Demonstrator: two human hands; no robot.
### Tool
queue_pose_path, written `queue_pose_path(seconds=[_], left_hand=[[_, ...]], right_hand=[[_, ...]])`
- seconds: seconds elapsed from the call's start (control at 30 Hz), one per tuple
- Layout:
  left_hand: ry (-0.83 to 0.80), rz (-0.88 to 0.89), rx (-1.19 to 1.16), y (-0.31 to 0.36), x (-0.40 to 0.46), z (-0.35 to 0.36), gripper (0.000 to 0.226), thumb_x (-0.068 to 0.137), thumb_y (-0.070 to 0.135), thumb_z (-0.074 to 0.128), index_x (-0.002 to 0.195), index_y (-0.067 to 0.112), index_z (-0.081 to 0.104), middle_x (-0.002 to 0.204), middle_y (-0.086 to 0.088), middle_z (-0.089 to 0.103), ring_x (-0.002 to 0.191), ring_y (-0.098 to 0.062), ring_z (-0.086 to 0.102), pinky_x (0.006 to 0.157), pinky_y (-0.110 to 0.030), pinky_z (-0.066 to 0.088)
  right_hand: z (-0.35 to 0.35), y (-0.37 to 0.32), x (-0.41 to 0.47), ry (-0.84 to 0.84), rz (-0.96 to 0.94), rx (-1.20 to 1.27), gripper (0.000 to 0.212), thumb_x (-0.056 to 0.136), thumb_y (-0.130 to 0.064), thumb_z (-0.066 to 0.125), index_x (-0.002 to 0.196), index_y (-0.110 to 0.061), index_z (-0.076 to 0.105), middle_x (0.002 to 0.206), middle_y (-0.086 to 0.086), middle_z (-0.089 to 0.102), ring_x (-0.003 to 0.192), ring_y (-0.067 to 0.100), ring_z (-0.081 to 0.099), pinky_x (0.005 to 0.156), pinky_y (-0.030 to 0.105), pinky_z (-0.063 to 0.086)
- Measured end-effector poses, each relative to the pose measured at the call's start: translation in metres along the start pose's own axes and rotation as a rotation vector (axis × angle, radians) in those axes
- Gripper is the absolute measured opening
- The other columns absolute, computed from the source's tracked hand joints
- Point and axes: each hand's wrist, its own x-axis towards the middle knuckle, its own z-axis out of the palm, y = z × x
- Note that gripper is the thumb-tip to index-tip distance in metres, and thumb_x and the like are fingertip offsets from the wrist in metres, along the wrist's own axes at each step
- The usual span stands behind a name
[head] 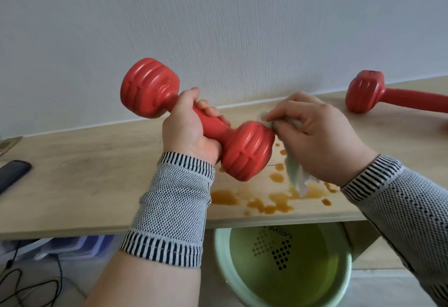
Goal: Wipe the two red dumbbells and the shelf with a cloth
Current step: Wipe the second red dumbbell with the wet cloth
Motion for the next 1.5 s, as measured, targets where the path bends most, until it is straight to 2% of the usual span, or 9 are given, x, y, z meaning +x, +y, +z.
queue_pose_path(seconds=[0.13,0.33,0.5,0.73,0.83,0.93,1.13,1.37,1.5], left_hand=[[0.056,0.020,-0.058,0.005,0.007,-0.003,0.025,0.089,0.016,0.059,0.069,0.020,0.045,0.055,0.011,0.044,0.041,-0.005,0.043,0.050,-0.020,0.042],[0.178,0.057,-0.020,0.004,0.013,-0.009,0.026,0.088,0.016,0.061,0.066,0.018,0.046,0.052,0.010,0.045,0.039,-0.006,0.044,0.051,-0.021,0.042],[0.150,0.060,-0.005,0.003,0.009,-0.009,0.027,0.088,0.014,0.058,0.065,0.018,0.045,0.049,0.010,0.044,0.037,-0.006,0.042,0.047,-0.019,0.041],[0.192,0.012,-0.045,0.008,0.013,-0.018,0.024,0.086,0.015,0.060,0.067,0.018,0.047,0.053,0.011,0.046,0.041,-0.008,0.045,0.050,-0.021,0.044],[0.151,0.064,-0.036,0.007,0.012,-0.016,0.023,0.085,0.013,0.057,0.067,0.018,0.045,0.052,0.010,0.045,0.039,-0.008,0.043,0.047,-0.020,0.042],[0.073,0.061,-0.028,0.003,0.004,-0.009,0.017,0.085,0.014,0.057,0.075,0.018,0.045,0.055,0.007,0.045,0.044,-0.009,0.043,0.053,-0.022,0.042],[0.100,0.103,-0.102,0.001,0.000,-0.002,0.036,0.080,0.040,0.076,0.074,0.017,0.049,0.058,0.006,0.050,0.050,-0.008,0.050,0.054,-0.021,0.046],[0.118,0.066,0.120,0.001,0.003,-0.007,0.048,0.083,0.064,0.059,0.096,0.018,0.066,0.081,0.009,0.067,0.073,-0.010,0.065,0.074,-0.031,0.048],[0.106,0.044,0.096,0.000,0.004,-0.006,0.042,0.087,0.059,0.059,0.091,0.017,0.061,0.061,0.007,0.055,0.050,-0.009,0.056,0.063,-0.028,0.051]], right_hand=[[-0.002,-0.006,-0.004,0.079,-0.054,0.055,0.008,0.087,-0.014,0.064,0.092,-0.018,0.069,0.090,-0.008,0.061,0.079,0.004,0.058,0.072,0.015,0.047],[0.010,-0.025,-0.017,-0.032,-0.354,-0.108,0.013,0.086,-0.012,0.058,0.088,-0.011,0.071,0.093,0.003,0.060,0.081,0.020,0.060,0.072,0.032,0.051],[0.002,-0.013,-0.003,0.057,-0.248,-0.101,0.014,0.084,-0.010,0.058,0.087,-0.012,0.071,0.093,0.000,0.061,0.077,0.014,0.060,0.067,0.035,0.052],[0.012,-0.027,-0.014,-0.048,-0.382,-0.063,0.016,0.086,-0.013,0.056,0.086,-0.013,0.072,0.093,0.003,0.061,0.080,0.019,0.060,0.069,0.034,0.051],[0.013,-0.017,-0.006,0.040,-0.259,-0.057,0.014,0.084,-0.010,0.061,0.088,-0.015,0.074,0.091,0.000,0.063,0.077,0.015,0.062,0.070,0.027,0.050],[0.011,-0.007,-0.001,0.068,0.121,0.061,0.012,0.083,-0.013,0.065,0.082,-0.023,0.072,0.082,-0.007,0.066,0.074,0.008,0.062,0.072,0.021,0.049],[0.014,-0.011,-0.002,-0.046,0.756,0.887,0.010,0.088,-0.008,0.061,0.079,-0.009,0.065,0.066,0.010,0.061,0.056,0.019,0.058,0.054,0.029,0.051],[0.012,-0.013,-0.003,-0.057,0.692,0.931,0.005,0.083,-0.010,0.066,0.084,-0.005,0.067,0.071,0.010,0.062,0.062,0.017,0.059,0.058,0.030,0.052],[0.014,-0.016,-0.004,0.031,0.496,0.688,0.002,0.080,-0.018,0.071,0.079,-0.016,0.072,0.074,-0.003,0.070,0.070,0.008,0.064,0.068,0.025,0.053]])
